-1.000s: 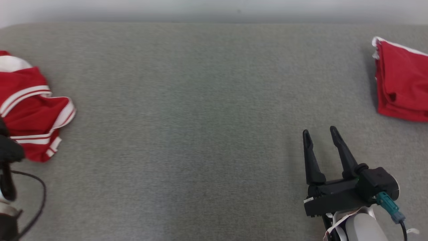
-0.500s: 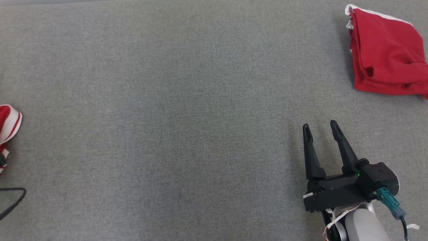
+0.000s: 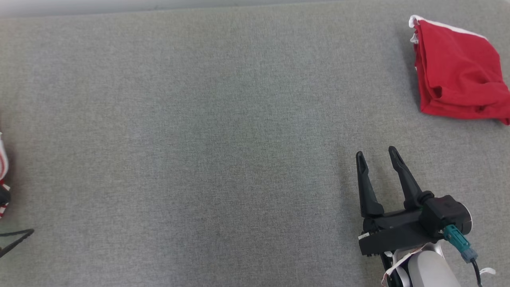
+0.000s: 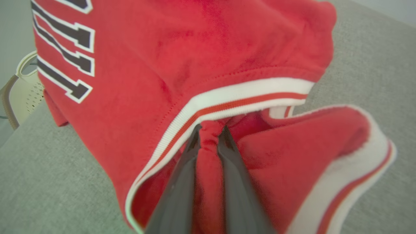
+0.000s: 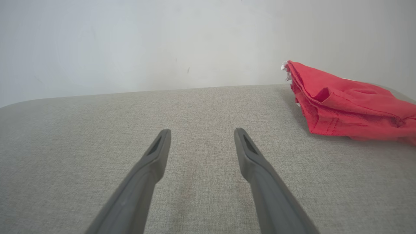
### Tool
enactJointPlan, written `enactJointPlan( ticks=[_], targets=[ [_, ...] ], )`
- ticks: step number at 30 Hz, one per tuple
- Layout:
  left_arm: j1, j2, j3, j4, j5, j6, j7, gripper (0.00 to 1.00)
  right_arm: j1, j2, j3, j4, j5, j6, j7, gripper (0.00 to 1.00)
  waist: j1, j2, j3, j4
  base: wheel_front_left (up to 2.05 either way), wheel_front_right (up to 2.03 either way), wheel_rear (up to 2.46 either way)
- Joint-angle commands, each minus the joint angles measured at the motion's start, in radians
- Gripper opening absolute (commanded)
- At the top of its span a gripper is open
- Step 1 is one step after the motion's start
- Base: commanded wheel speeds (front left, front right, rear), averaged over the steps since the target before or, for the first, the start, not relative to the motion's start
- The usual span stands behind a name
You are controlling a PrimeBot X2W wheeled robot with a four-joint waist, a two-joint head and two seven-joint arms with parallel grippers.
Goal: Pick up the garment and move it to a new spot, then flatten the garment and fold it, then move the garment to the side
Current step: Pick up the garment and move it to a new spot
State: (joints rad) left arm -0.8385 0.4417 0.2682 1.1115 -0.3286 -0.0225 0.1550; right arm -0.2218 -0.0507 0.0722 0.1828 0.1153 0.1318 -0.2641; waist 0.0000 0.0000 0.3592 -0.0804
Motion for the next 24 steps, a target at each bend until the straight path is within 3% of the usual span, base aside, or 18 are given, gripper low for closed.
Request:
enactJointPlan(
  ticks=[1,14,24],
  targets=[
    [0.019,-0.004,0.000,0.002,-0.001,-0.004,-0.011,0.00,0.012,0.000,0.001,0.003,-0.003,-0.002,-0.001,1.00,0.0000,0.0000,-0.011,0.005,0.00,0.00,0.00],
    [-0.046,-0.019,-0.063,-0.150,0.015,-0.075,-0.234,0.00,0.065,0.000,-0.009,0.020,0.005,-0.002,-0.001,1.00,0.0000,0.0000,-0.127,0.054,0.00,0.00,0.00],
    [-0.066,-0.117,-0.156,-0.477,0.009,-0.091,-0.180,0.00,0.088,0.000,-0.008,0.028,0.037,-0.002,-0.001,1.00,0.0000,0.0000,-0.182,0.034,0.00,0.00,0.00]
  ],
)
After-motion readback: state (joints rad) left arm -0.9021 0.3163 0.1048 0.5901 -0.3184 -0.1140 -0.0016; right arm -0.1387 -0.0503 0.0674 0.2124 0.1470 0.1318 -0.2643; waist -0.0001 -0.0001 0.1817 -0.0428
